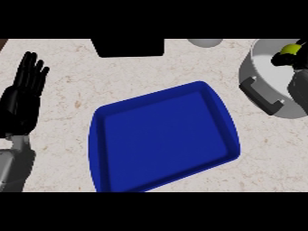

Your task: Pick the pear from the tray and place it in the pot

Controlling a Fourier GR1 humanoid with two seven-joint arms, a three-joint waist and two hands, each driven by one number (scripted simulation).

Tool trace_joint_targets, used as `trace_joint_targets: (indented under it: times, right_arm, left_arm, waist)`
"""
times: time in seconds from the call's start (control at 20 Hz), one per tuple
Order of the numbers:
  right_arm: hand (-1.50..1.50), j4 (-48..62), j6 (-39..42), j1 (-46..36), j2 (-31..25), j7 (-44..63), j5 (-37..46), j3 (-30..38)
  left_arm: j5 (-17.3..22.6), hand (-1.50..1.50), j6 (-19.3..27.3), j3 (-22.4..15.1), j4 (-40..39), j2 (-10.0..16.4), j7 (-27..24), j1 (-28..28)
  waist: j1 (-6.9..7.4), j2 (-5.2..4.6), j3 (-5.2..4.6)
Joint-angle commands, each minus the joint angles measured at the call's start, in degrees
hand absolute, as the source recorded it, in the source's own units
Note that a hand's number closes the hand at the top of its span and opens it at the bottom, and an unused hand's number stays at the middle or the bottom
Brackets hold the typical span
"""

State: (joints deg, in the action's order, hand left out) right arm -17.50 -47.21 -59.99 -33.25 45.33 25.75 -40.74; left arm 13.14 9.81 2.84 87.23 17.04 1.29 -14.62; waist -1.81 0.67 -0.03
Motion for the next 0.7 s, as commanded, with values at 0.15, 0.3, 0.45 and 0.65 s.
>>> trace_joint_targets:
  times: [0.15,0.3,0.45,0.65]
  right_arm:
    - [1.50,-4.2,-1.0,9.1,-3.5,-2.9,-0.6,5.2]
    - [1.50,-1.5,4.1,10.3,-4.4,-11.4,-7.4,10.9]
    - [-1.50,-5.6,5.2,12.6,-4.2,-14.9,-15.1,17.6]
    - [-1.50,-5.6,12.2,14.6,-6.0,-26.7,-18.3,21.7]
  left_arm:
    - [-2.0,0.00,-0.1,-0.9,-1.7,-2.3,-2.1,-0.8]
    - [-1.7,0.00,-0.1,-1.4,-1.3,-2.4,0.1,-2.9]
    - [-0.7,0.00,-1.5,0.4,-2.5,-0.5,1.0,-3.5]
    - [-0.9,0.00,-1.3,0.3,0.4,-1.0,1.3,-2.9]
  waist:
    - [1.33,-0.56,0.01]
    - [2.22,-1.05,0.12]
    - [1.53,-0.95,0.16]
    - [2.40,-0.99,0.15]
